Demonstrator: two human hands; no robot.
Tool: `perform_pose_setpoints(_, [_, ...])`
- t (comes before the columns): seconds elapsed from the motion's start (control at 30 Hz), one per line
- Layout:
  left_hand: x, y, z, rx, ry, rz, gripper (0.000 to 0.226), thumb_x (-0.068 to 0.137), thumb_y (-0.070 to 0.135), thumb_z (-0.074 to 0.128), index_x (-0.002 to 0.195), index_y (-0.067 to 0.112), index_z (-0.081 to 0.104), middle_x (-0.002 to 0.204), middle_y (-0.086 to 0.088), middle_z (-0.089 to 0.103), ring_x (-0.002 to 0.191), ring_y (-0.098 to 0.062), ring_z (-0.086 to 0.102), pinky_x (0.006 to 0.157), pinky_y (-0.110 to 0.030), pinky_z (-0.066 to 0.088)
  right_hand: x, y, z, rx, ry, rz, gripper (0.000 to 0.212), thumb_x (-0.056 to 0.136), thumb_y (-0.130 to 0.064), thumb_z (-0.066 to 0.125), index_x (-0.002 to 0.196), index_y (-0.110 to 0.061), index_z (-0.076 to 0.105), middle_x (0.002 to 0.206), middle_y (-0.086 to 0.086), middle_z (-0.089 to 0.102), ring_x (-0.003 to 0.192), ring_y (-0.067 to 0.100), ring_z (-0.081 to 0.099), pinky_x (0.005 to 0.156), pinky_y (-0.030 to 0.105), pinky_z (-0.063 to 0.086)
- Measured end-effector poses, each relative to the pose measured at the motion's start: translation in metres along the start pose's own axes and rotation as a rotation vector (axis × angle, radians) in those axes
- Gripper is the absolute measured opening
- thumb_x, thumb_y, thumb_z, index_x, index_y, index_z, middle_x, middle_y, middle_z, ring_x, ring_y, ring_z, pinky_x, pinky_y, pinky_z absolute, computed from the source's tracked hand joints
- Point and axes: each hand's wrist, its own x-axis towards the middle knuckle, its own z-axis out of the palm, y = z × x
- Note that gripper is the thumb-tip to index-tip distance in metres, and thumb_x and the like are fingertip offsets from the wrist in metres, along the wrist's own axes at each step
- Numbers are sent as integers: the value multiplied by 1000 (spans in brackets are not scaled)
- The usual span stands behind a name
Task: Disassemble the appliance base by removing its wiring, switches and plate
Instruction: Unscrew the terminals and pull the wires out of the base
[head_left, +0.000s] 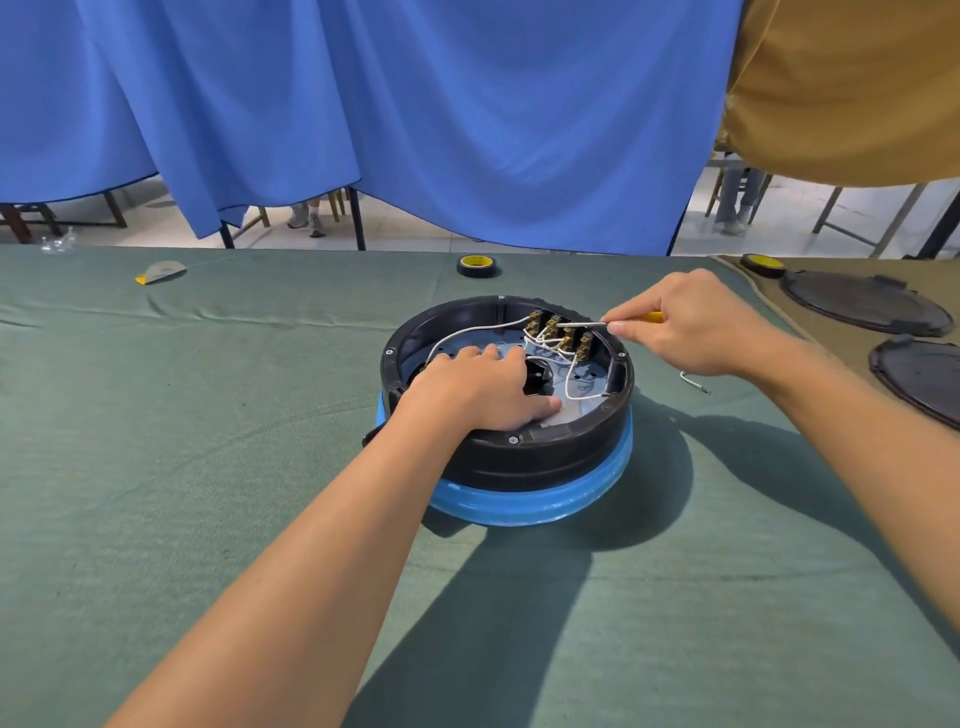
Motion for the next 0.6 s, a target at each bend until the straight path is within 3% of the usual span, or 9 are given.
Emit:
perform_pose_setpoints(0.1, [0, 0, 0, -2, 0, -9, 85, 88, 75, 30, 152, 21, 18, 160, -6, 18, 146, -30, 17, 113, -53, 19, -3, -1, 5, 24, 41, -44, 17, 93, -24, 62, 97, -25, 79, 64, -14, 69, 53, -5, 53, 49, 20, 31])
perform_pose_setpoints(0.23, [1, -1, 2, -4, -3, -12, 86, 87, 75, 30, 153, 22, 17, 161, -5, 18, 147, -30, 16, 113, -53, 20, -7, 5, 7, 87, 137, -8, 17, 92, -27, 62, 98, -26, 78, 60, -6, 70, 54, 8, 54, 50, 22, 35])
perform_pose_setpoints(0.33, [2, -1, 2, -5, 0, -14, 86, 87, 76, 30, 153, 23, 15, 161, -5, 17, 147, -29, 16, 113, -53, 19, -8, 2, 11, 74, 130, -45, 17, 92, -24, 62, 94, -25, 79, 49, -27, 58, 55, -5, 52, 50, 23, 34])
perform_pose_setpoints(0.43, [1, -1, 2, -5, -1, -17, 86, 87, 76, 30, 153, 23, 13, 161, -5, 16, 147, -29, 15, 113, -53, 19, -6, 1, 13, 30, 105, -61, 21, 93, -25, 59, 89, -15, 77, 53, -7, 63, 55, -1, 49, 54, 31, 41])
perform_pose_setpoints(0.5, [1, -1, 2, -8, -5, -17, 86, 87, 75, 30, 153, 22, 15, 161, -6, 18, 147, -29, 16, 113, -53, 19, -3, 2, 12, 13, 68, -80, 23, 94, -23, 58, 88, -6, 73, 59, 8, 65, 51, 7, 41, 51, 27, 37])
perform_pose_setpoints(0.57, [2, -1, 2, -7, -4, -13, 86, 87, 75, 30, 153, 22, 14, 161, -6, 17, 147, -29, 16, 113, -53, 19, -1, 3, 7, 100, 4, -50, 20, 93, -21, 61, 90, -10, 77, 60, 9, 68, 46, 7, 36, 45, 14, 30])
perform_pose_setpoints(0.6, [2, -1, 2, -4, -2, -11, 86, 87, 75, 30, 154, 23, 13, 161, -6, 16, 147, -29, 15, 113, -53, 19, 0, 4, 4, 174, -29, -20, 16, 92, -20, 63, 92, -17, 79, 56, 0, 68, 45, 7, 37, 45, 11, 31])
